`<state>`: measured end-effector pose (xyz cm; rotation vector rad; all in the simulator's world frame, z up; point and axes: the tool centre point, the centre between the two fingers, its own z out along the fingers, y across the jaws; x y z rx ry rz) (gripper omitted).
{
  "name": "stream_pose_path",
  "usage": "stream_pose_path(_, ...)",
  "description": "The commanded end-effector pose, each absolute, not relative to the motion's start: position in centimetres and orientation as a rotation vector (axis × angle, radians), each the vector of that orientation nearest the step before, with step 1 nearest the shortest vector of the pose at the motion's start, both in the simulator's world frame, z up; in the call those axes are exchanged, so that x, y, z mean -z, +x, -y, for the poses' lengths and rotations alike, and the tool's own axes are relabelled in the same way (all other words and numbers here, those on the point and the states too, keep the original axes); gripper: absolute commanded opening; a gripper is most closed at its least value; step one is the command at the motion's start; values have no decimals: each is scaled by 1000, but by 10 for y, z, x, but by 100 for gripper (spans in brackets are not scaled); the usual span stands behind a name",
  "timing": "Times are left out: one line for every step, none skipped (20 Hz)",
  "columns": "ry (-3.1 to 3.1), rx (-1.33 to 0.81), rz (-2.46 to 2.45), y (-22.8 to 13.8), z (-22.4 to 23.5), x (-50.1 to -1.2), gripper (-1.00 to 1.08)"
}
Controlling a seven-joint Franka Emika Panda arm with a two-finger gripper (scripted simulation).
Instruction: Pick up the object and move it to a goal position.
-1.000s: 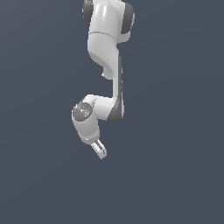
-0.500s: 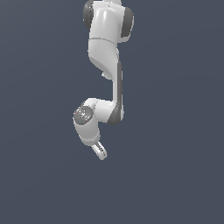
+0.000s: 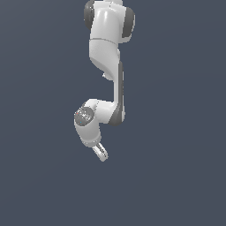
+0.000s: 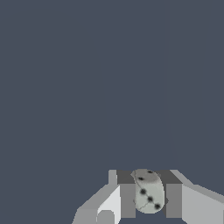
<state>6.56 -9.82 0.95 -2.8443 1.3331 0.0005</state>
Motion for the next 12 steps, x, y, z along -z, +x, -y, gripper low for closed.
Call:
stream_pose_path(-2845,0,-1332,65,97,-10,-100)
stream_pose_path(-2845,0,-1332,64,95,-10,-100)
stream_pose_path(-2845,0,-1332,63,94,-10,-100)
stream_pose_path(-2845,0,-1332,62,92,-10,-100)
stream_pose_path(-2845,0,-1332,61,89,-11,-100)
stream_pose_path(-2845,0,-1332,60,87,-11,-100)
stream_pose_path(-2845,0,-1332,58,84,-11,-100)
stream_pose_path(-2845,0,-1332,56,80,-12,-100)
stream_pose_path(-2845,0,-1332,54,76,-12,-100)
stream_pose_path(-2845,0,-1332,51,71,-13,-100)
stream_pose_path(-2845,0,-1332,48,66,-14,-100)
stream_pose_path(-2845,0,-1332,45,61,-14,-100)
